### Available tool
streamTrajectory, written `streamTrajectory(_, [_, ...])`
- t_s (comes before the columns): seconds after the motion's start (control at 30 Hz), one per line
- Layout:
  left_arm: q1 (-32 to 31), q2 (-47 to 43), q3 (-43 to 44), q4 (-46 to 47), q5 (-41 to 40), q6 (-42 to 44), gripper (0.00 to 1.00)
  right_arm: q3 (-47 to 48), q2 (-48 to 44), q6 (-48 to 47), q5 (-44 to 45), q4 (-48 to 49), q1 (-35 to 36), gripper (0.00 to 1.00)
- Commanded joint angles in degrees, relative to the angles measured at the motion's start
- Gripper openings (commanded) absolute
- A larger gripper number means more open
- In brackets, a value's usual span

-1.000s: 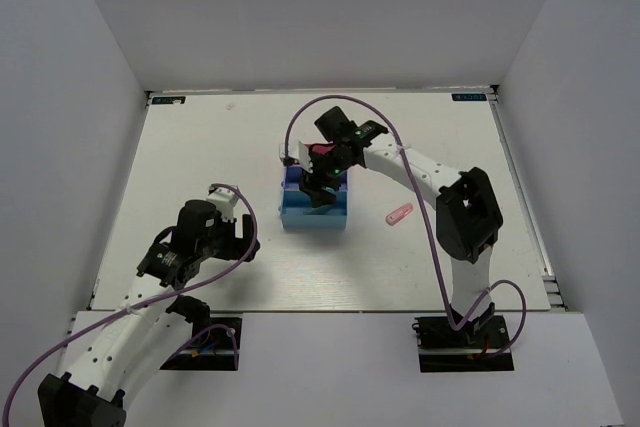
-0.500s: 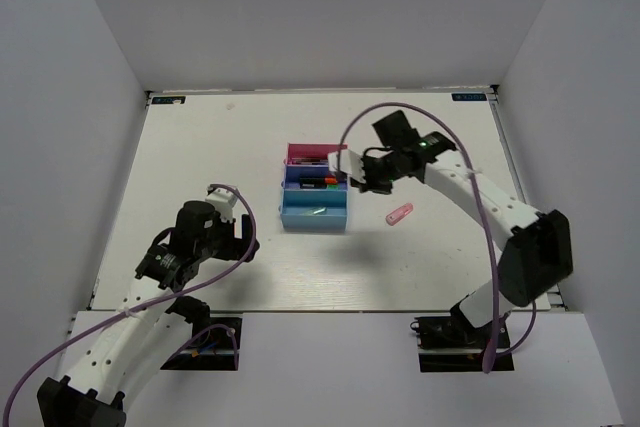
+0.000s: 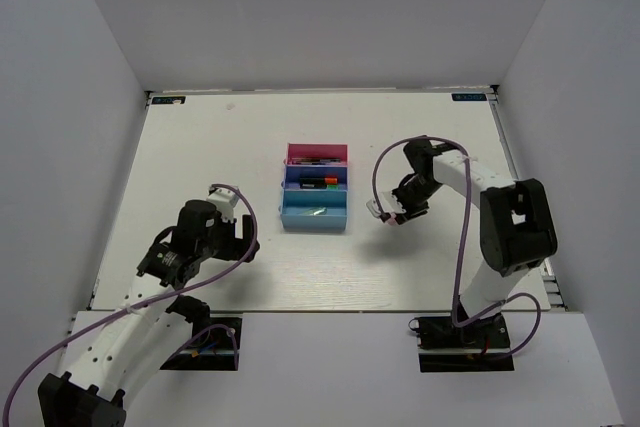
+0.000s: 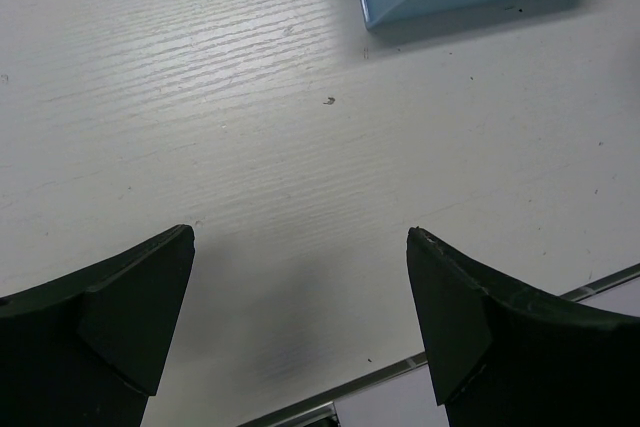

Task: Sort the stationery into containers
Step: Pick up the stationery from the center of the board.

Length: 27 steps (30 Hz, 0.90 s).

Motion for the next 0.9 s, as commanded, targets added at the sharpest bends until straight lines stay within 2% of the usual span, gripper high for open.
streamTrajectory(0.0, [0.3,-0.1,-0.4,-0.1,-0.4,0.4,0.97,4.3,3.6,-6.3,-1.0,0.0,-0.5,0.43])
streamTrajectory(0.03, [0.4,0.2,-0.2,-0.2,-0.3,0.5,0.97,4.5,4.0,-6.4,-0.8,0.0,-0.6,0.46])
streamTrajectory(0.33, [0.4,0.9,-0.2,-0.3,-0.2,0.7,0.97,9.9,11.2,-8.0,2.6,-4.2,-0.4,0.46])
streamTrajectory(0.57, [0.3,0.7,-0.3,-0.4,-0.6,0.7,0.97,5.6,12.9,-5.5,6.4,-0.1,-0.3,0.45])
streamTrajectory(0.67, [0.3,0.7,-0.3,-0.3,-0.6,0.8,0.97,4.6,13.0,-3.0,6.9,0.8,-0.3,0.37])
streamTrajectory(0.77, [0.3,0.8,-0.2,-0.5,-0.7,0.6,0.97,6.8,12.7,2.7,5.2,-1.3,-0.1,0.02])
streamTrajectory(0.83, [0.3,1.0,-0.3,-0.6,-0.7,0.7,0.97,9.3,11.7,5.2,1.2,-3.7,-0.2,0.00])
streamTrajectory(0.87, [0.4,0.9,-0.4,-0.5,-0.7,0.5,0.97,10.9,11.1,10.3,0.5,-5.0,-0.2,0.00])
